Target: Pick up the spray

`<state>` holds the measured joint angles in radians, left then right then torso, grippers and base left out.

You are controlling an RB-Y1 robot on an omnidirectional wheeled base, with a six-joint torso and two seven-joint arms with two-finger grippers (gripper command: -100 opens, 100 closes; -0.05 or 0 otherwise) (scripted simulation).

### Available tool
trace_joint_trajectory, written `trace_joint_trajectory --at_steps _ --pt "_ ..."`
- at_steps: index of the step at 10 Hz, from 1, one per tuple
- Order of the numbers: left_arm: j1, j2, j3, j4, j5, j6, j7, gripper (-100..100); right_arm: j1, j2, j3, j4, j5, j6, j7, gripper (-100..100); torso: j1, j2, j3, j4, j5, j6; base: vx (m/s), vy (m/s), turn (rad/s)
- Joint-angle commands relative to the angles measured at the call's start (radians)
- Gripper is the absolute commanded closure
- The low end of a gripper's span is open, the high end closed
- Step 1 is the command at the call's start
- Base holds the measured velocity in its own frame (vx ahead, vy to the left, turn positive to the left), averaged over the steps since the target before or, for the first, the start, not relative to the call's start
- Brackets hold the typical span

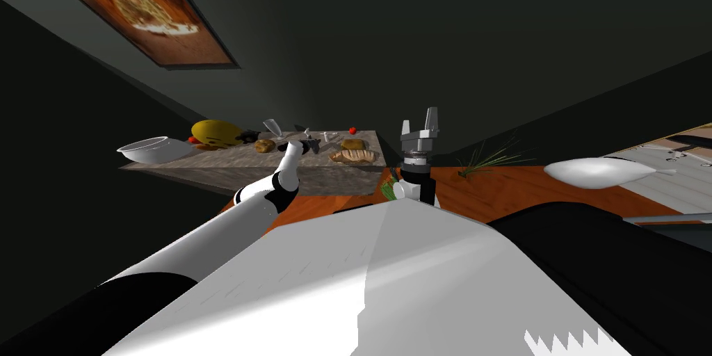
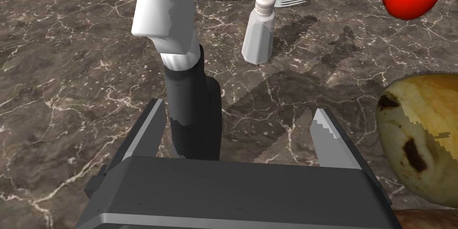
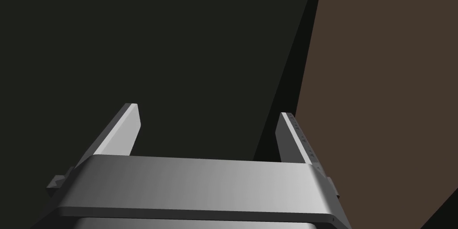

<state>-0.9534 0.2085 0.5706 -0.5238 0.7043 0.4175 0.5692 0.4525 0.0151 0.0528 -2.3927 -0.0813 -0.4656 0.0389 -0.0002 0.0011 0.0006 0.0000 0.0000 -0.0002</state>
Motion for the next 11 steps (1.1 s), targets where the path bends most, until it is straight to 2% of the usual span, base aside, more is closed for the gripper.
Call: trace_joint_trajectory --at_steps 1,2,3,4,5,6,7,9,10,11 --pt "-0.005 -0.001 0.000 0.050 0.001 -0.004 -0.007 -100 0.000 0.000 0.000 0.000 0.000 0.000 0.000 0 0.000 0.000 0.000 0.000 0.000 0.000 0.000 0.000 0.000" --pt "-0.005 -0.001 0.000 0.077 0.001 -0.004 -0.007 -100 0.000 0.000 0.000 0.000 0.000 0.000 0.000 0 0.000 -0.001 -0.001 0.000 0.000 0.000 0.000 0.000 0.000" --pt "-0.005 -0.001 0.000 0.077 0.001 -0.004 -0.007 -100 0.000 0.000 0.000 0.000 0.000 0.000 0.000 0 0.000 -0.001 -0.001 -0.001 0.000 0.000 0.000 0.000 0.000" --pt "-0.005 -0.001 0.000 0.096 0.005 -0.004 -0.020 -100 0.000 0.000 0.000 0.000 0.000 0.000 0.000 0 -0.001 -0.001 -0.001 -0.001 0.000 0.001 0.000 0.000 0.000" --pt "-0.058 0.000 0.029 0.140 0.020 -0.054 -0.074 -100 0.000 0.000 0.000 0.000 0.000 0.000 0.000 0 -0.001 -0.001 -0.001 -0.002 0.001 0.001 -0.048 0.004 0.095" --pt "-0.086 0.000 0.029 0.175 0.020 -0.054 -0.077 -100 0.000 0.000 0.000 0.000 0.000 0.000 0.000 0 -0.001 0.001 0.000 -0.001 0.000 0.001 -0.053 0.007 0.046" --pt "-0.097 0.000 0.029 0.182 0.020 -0.054 -0.077 -100 0.000 0.000 0.000 0.000 0.000 0.000 0.000 0 -0.001 0.002 0.001 -0.001 0.000 0.001 -0.025 0.012 -0.007" --pt "-0.097 0.000 0.029 0.170 0.020 -0.054 -0.067 -100 0.000 0.000 0.000 0.000 0.000 0.000 0.000 0 -0.001 0.000 0.000 -0.001 0.000 0.001 -0.003 0.004 -0.003" --pt "-0.097 0.000 0.029 0.206 0.020 -0.054 -0.077 -100 0.000 0.000 0.000 0.000 0.000 0.000 0.000 0 -0.001 -0.001 -0.001 -0.001 0.000 0.001 0.000 0.000 0.000" --pt "-0.104 0.008 0.030 0.199 0.024 -0.052 -0.075 -100 0.000 0.000 0.000 0.000 0.000 0.000 0.000 0 -0.002 -0.001 -0.001 -0.001 0.000 0.001 0.000 0.000 0.000"
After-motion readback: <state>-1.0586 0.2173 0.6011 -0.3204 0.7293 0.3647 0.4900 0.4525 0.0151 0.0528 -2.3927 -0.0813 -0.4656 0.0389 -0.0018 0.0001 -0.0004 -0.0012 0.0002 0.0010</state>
